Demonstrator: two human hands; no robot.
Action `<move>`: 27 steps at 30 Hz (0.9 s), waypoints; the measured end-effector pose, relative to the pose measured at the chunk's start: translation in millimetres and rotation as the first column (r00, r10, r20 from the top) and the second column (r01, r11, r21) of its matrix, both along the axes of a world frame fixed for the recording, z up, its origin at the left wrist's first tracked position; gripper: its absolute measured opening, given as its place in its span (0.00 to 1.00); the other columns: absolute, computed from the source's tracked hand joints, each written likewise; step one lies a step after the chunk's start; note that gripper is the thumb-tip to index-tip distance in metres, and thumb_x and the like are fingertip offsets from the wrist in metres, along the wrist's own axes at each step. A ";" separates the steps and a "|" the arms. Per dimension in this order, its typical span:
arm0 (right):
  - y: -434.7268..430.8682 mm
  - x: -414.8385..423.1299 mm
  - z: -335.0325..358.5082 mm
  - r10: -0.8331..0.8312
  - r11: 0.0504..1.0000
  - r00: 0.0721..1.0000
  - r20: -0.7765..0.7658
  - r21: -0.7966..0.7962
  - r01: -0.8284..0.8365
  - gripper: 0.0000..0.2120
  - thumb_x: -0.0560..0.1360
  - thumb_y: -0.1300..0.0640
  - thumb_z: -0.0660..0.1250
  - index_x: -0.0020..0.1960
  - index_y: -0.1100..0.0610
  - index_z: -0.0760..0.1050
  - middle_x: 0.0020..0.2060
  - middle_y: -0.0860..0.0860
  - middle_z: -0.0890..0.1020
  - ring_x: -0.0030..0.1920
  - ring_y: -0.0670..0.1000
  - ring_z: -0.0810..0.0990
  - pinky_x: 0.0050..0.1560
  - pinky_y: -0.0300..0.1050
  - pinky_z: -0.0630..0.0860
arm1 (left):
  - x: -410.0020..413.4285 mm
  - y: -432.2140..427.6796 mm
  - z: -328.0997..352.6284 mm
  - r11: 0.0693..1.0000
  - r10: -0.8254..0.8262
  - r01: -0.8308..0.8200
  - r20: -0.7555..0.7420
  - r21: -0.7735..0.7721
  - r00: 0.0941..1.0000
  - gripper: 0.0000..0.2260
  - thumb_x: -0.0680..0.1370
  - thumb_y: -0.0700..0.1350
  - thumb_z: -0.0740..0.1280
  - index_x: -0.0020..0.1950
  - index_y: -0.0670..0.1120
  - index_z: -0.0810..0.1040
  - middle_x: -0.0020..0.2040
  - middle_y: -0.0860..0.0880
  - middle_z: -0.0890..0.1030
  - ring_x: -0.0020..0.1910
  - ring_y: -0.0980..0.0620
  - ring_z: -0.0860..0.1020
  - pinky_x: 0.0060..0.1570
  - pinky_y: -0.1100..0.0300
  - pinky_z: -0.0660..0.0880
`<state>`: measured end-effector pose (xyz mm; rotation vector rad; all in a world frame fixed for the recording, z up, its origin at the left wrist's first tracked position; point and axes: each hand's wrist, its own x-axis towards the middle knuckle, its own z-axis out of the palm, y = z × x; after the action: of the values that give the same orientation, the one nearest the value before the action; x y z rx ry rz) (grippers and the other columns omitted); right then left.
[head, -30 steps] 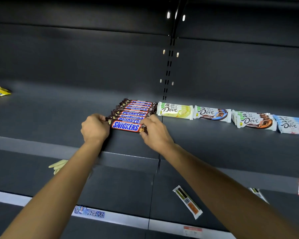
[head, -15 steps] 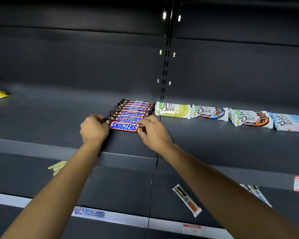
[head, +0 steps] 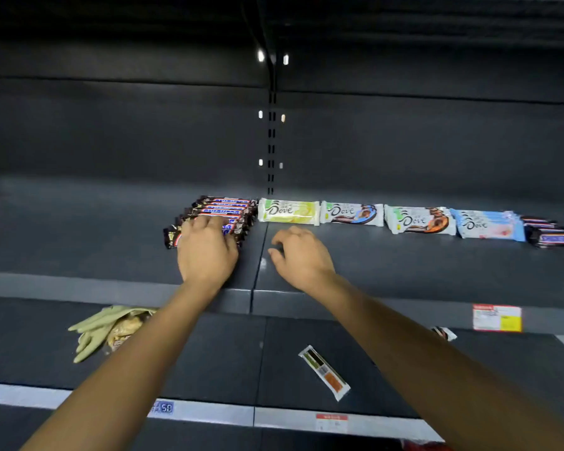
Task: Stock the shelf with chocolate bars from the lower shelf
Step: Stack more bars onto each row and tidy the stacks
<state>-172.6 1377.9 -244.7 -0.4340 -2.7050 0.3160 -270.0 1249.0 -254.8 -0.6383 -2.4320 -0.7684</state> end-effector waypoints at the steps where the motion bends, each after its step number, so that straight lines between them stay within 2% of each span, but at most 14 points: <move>1: 5.1 10.2 0.2 -0.012 1.000 1.000 0.010 0.007 0.012 0.13 0.78 0.51 0.60 0.58 0.54 0.75 0.59 0.54 0.75 0.61 0.55 0.70 0.58 0.48 0.71 | 10.0 7.0 0.5 0.999 -0.021 0.020 -0.021 -0.039 1.000 0.13 0.72 0.41 0.65 0.56 0.42 0.79 0.52 0.39 0.79 0.53 0.37 0.71 0.50 0.48 0.71; 4: 20.1 42.8 1.0 -0.050 0.998 0.998 0.024 0.040 0.049 0.13 0.78 0.50 0.60 0.59 0.53 0.74 0.57 0.53 0.76 0.59 0.55 0.71 0.57 0.49 0.70 | 40.2 26.4 1.8 0.988 -0.090 0.083 -0.048 -0.131 0.995 0.13 0.73 0.43 0.65 0.56 0.43 0.79 0.52 0.41 0.80 0.53 0.38 0.72 0.51 0.48 0.71; 8: 37.6 89.8 2.3 -0.105 0.992 0.994 0.003 0.068 0.105 0.13 0.78 0.50 0.60 0.59 0.54 0.74 0.56 0.54 0.76 0.58 0.56 0.72 0.57 0.49 0.70 | 87.9 49.6 0.4 0.969 -0.195 0.186 -0.039 -0.161 0.980 0.16 0.74 0.44 0.64 0.61 0.45 0.77 0.57 0.44 0.79 0.58 0.41 0.72 0.54 0.50 0.70; 13: 51.0 147.0 -3.3 -0.139 0.987 0.989 -0.044 0.079 0.142 0.13 0.78 0.52 0.59 0.58 0.56 0.74 0.55 0.54 0.76 0.57 0.55 0.72 0.54 0.48 0.72 | 148.1 71.2 -4.2 0.938 -0.335 0.329 -0.038 -0.105 0.942 0.15 0.74 0.41 0.64 0.61 0.44 0.77 0.57 0.43 0.79 0.57 0.42 0.73 0.55 0.52 0.71; 20: 61.5 205.7 -21.3 -0.186 0.980 0.982 -0.036 0.065 0.188 0.11 0.78 0.53 0.58 0.56 0.55 0.75 0.53 0.54 0.76 0.55 0.56 0.75 0.49 0.47 0.72 | 202.1 85.2 -21.2 0.855 -0.514 0.506 -0.048 -0.115 0.856 0.09 0.72 0.37 0.65 0.51 0.43 0.80 0.46 0.44 0.81 0.44 0.42 0.79 0.41 0.53 0.75; 27: 74.1 226.9 -62.5 -0.206 0.978 0.978 0.031 0.030 0.205 0.10 0.78 0.54 0.58 0.51 0.56 0.77 0.48 0.54 0.79 0.48 0.57 0.78 0.41 0.44 0.70 | 214.3 91.0 -60.4 0.807 -0.552 0.547 0.046 -0.222 0.833 0.09 0.73 0.40 0.65 0.52 0.46 0.80 0.47 0.47 0.83 0.43 0.43 0.81 0.41 0.53 0.78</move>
<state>54.3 1452.0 -307.2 -0.7101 -2.6635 0.2160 -55.8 1339.9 -315.2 -1.4826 -2.3436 -0.6865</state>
